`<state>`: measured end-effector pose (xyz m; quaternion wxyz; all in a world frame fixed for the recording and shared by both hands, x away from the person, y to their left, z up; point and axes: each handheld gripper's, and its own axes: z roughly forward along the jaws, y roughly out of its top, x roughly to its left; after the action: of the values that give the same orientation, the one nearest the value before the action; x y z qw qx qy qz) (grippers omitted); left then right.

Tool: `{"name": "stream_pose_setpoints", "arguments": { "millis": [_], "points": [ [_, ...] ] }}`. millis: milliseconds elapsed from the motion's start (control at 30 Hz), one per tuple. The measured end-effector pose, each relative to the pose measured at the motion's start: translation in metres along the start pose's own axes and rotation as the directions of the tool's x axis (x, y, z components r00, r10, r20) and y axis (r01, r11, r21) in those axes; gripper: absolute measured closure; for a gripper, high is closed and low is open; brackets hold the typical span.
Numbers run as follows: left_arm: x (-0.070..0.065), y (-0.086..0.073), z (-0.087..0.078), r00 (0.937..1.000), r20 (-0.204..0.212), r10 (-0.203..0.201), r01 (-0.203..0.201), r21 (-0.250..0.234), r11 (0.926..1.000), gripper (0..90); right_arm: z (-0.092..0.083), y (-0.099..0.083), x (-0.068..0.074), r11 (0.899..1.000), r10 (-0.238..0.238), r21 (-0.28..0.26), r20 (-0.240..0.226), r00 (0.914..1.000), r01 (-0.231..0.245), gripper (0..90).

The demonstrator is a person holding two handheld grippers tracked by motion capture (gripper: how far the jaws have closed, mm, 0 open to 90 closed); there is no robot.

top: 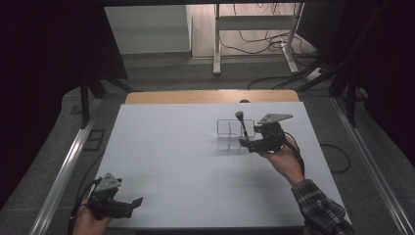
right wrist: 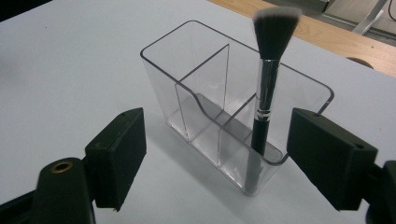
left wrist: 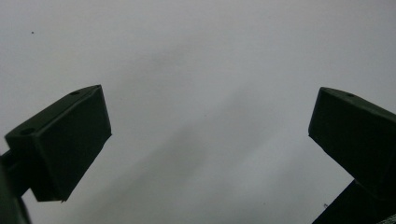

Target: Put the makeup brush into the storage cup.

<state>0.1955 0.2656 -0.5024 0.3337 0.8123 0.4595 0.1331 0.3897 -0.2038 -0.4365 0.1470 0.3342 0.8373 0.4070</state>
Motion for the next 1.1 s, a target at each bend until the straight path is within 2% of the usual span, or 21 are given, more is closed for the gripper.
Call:
{"name": "stream_pose_setpoints", "arguments": {
  "millis": [367, 667, 1100],
  "points": [
    [0.000, 0.000, 0.000, 0.9996, 0.029, -0.005, 0.005, -0.009, 0.9999, 0.0, 0.001, -0.006, 0.011, 1.000, -0.017, 0.008, -0.014, 0.9998, 0.017, 11.8],
    [-0.001, 0.000, 0.000, 0.9995, 0.032, 0.003, -0.002, -0.013, 0.9999, 0.3, -0.001, -0.011, 0.016, 1.000, -0.025, 0.006, -0.029, 0.9992, 0.025, 6.5],
    [-0.002, 0.000, 0.000, 0.9996, 0.019, 0.022, -0.022, -0.016, 0.9996, 0.2, -0.005, -0.020, 0.022, 0.999, -0.044, 0.019, -0.060, 0.9973, 0.045, 4.9]
  ]
}}
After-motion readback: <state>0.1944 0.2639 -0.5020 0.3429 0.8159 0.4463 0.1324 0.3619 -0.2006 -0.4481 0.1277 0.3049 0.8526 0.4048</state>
